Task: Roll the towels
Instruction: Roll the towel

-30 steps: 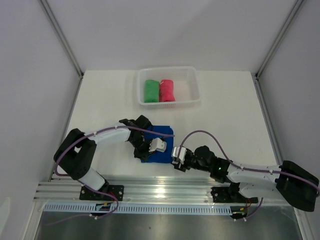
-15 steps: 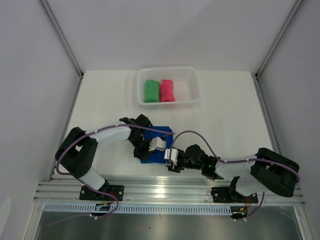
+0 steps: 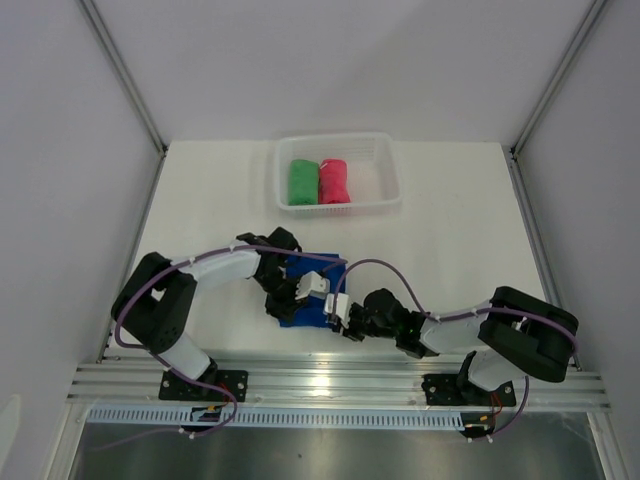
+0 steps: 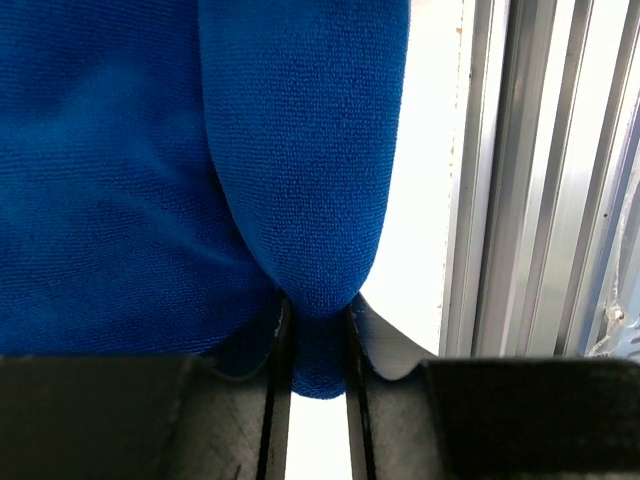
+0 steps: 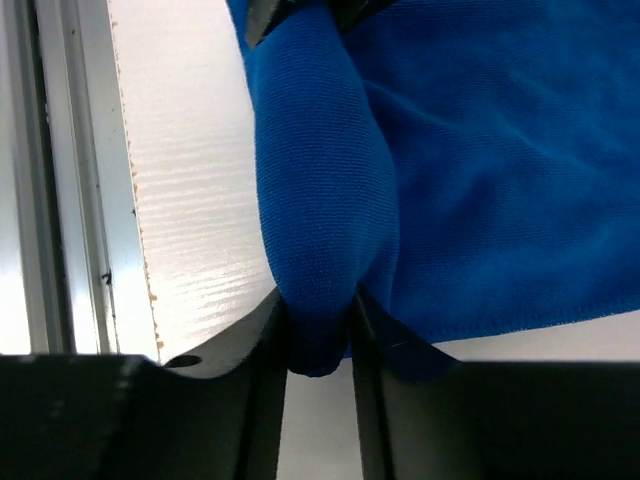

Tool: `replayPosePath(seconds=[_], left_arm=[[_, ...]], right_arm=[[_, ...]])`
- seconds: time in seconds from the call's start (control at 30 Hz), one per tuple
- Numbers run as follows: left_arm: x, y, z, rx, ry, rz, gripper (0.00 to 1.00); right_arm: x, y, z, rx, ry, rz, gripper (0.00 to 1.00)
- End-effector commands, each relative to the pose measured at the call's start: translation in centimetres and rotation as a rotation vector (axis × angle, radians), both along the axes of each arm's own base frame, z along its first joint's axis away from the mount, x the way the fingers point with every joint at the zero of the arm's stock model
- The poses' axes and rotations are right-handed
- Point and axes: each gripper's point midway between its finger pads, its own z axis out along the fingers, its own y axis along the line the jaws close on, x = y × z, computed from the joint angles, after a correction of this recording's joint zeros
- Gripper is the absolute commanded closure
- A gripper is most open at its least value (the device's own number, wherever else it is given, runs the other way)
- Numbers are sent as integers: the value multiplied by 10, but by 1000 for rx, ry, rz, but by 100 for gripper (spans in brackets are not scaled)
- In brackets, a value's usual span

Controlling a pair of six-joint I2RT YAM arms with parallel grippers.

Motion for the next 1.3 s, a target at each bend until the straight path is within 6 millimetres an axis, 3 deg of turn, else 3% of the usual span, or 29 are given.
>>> replayPosePath(seconds=[0.0,0.1,0.27,0.43,0.67,0.77,0.93,1.13,1.27], left_arm=[[1,0,6,-33,35,13,73],[-6,1,9,-53,68,20,65],[-11,5,11,-73,72,40,59],[-13,8,17,-105,69,77,57],[-32,6,29,-142,143,92,60],[-27,-1,33,-171,136,131,57],[-2,-8,39,-186,122,232,57],[12,-5,26,-126,138,301,59],[20,-8,39,-172,100,322,57]], right_arm=[[3,4,2,11,40,-51,72],[0,5,5,37,101,-71,89],[-11,6,6,57,260,-81,100],[-24,5,13,95,429,-96,100],[-53,4,28,134,654,-47,100],[-50,2,28,145,745,-70,100],[-26,-8,13,152,856,-169,100],[-14,-15,1,150,904,-236,100],[0,-23,-7,164,968,-310,100]])
